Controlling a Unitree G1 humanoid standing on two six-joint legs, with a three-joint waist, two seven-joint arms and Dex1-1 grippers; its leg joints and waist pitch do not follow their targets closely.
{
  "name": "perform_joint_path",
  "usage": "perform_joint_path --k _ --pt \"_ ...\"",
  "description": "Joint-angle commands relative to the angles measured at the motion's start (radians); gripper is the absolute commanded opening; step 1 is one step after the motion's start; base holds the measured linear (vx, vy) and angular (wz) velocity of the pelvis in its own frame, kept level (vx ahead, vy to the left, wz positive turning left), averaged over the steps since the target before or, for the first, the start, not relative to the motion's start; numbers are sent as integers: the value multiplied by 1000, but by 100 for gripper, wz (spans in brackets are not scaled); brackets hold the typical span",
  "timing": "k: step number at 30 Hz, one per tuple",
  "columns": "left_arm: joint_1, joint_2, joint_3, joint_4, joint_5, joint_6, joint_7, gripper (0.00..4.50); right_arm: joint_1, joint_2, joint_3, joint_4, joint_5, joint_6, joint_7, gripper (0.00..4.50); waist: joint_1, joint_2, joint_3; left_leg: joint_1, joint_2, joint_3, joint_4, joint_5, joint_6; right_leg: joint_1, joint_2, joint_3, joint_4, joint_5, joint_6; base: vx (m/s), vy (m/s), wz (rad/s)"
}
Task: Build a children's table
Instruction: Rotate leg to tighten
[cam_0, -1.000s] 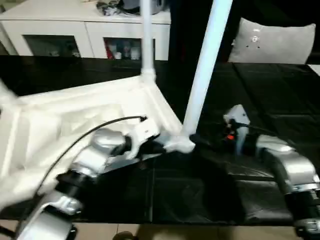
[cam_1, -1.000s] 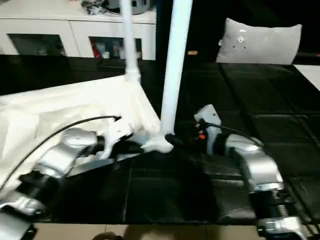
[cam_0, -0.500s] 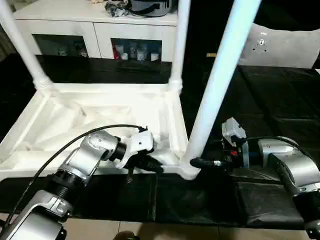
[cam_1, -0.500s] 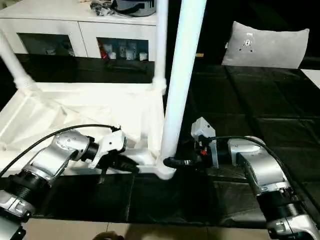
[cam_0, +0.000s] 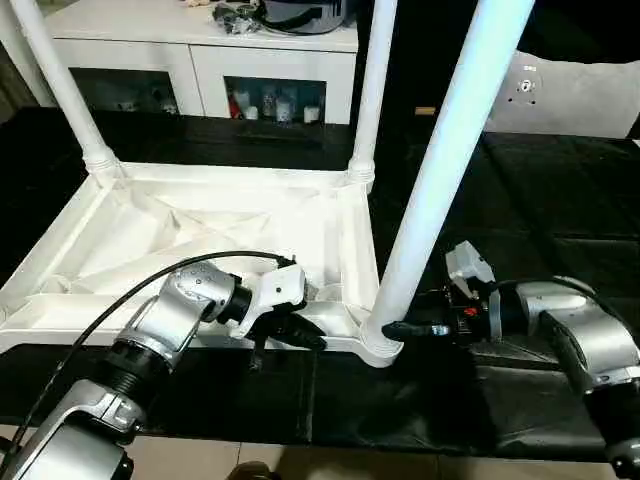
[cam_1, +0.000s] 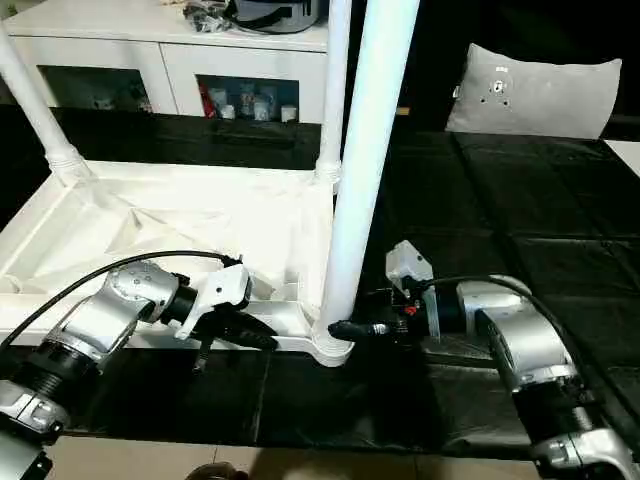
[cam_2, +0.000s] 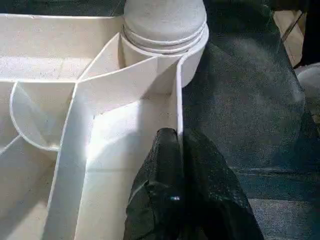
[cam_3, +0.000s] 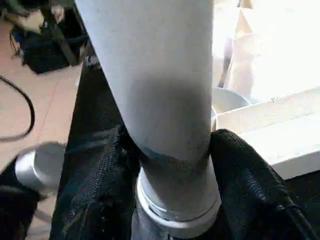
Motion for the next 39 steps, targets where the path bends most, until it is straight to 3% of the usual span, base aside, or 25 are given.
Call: perform_joint_path --k 1,3,7,10,11,13,15,16,18,24,26,29,31,36,39 --pt "-9 -27 18 -37 -19 15 38 0 14 18 14 -38 43 29 9 189 -5 -7 -67 15 61 -19 -73 -258 30 45 -83 51 -84 -349 -184 0 0 0" --pt "-6 -46 30 -48 -22 46 78 0 27 43 4 -66 42 56 -63 189 -8 -8 -64 16 60 -20 -76 -268 23 44 -82 50 -87 -376 -174 0 0 0" --pt "-16 -129 72 -88 -24 184 237 0 -1 172 -41 -45 -60 87 -399 189 -23 -8 -60 18 53 -24 -78 -302 -10 40 -84 46 -97 -476 -142 0 0 0" --pt "-39 -202 106 -76 -8 270 382 0 -34 242 -74 -11 -109 117 -580 189 -50 -10 -58 14 48 -31 -80 -317 -27 42 -86 39 -105 -545 -105 0 0 0" --pt "-39 -202 106 -76 -8 270 382 0 -34 242 -74 -11 -109 117 -580 189 -60 -12 -61 14 45 -30 -78 -315 -20 43 -85 38 -109 -541 -101 0 0 0" --pt "-74 -291 146 -14 14 304 555 0 -89 324 -130 39 -125 166 -782 189 -73 -9 -63 9 45 -28 -78 -283 -11 43 -79 41 -104 -468 -120 0 0 0" --pt "-77 -313 149 -9 17 301 585 0 -96 343 -140 42 -115 153 -804 189 -76 -13 -68 6 42 -22 -72 -237 6 47 -78 44 -98 -382 -139 0 0 0" --pt "-72 -324 140 -19 20 286 585 0 -98 357 -142 33 -86 144 -779 244 -75 -15 -68 4 40 -20 -71 -226 15 48 -78 45 -98 -369 -140 0 0 0" --pt "-66 -322 133 -35 23 282 573 0 -93 366 -147 14 -83 154 -779 258 -71 -13 -75 -1 41 -17 -67 -160 43 55 -74 48 -84 -253 -159 0 0 0" --pt "-48 -249 102 -64 50 246 520 0 -61 298 -160 -40 -92 147 -724 306 -61 -9 -82 -5 44 -17 -60 -76 86 60 -73 46 -61 -68 -213 0 0 0" --pt "-43 -217 88 -62 62 220 494 0 -52 251 -152 -45 -87 136 -662 338 -60 -6 -78 -2 45 -15 -60 -108 86 56 -72 45 -66 -103 -215 0 0 0" --pt "-37 -194 81 -69 61 204 460 0 -38 206 -142 -62 -81 116 -590 352 -56 -7 -75 0 48 -15 -62 -143 74 56 -75 46 -72 -162 -209 0 0 0" --pt "-29 -160 69 -84 51 180 395 0 -24 138 -144 -84 -57 103 -482 388 -51 -8 -72 2 50 -16 -65 -174 64 56 -76 46 -77 -212 -192 0 0 0" --pt "-19 -85 28 -81 49 79 275 0 -15 0 -102 -86 -71 60 -300 398 -41 -9 -67 6 50 -16 -66 -211 51 51 -77 47 -85 -301 -166 0 0 0" --pt "-14 -67 23 -86 35 51 226 0 -3 -34 -92 -106 -49 62 -222 398 -30 -9 -68 9 54 -16 -66 -212 56 47 -78 48 -84 -303 -168 0 0 0"
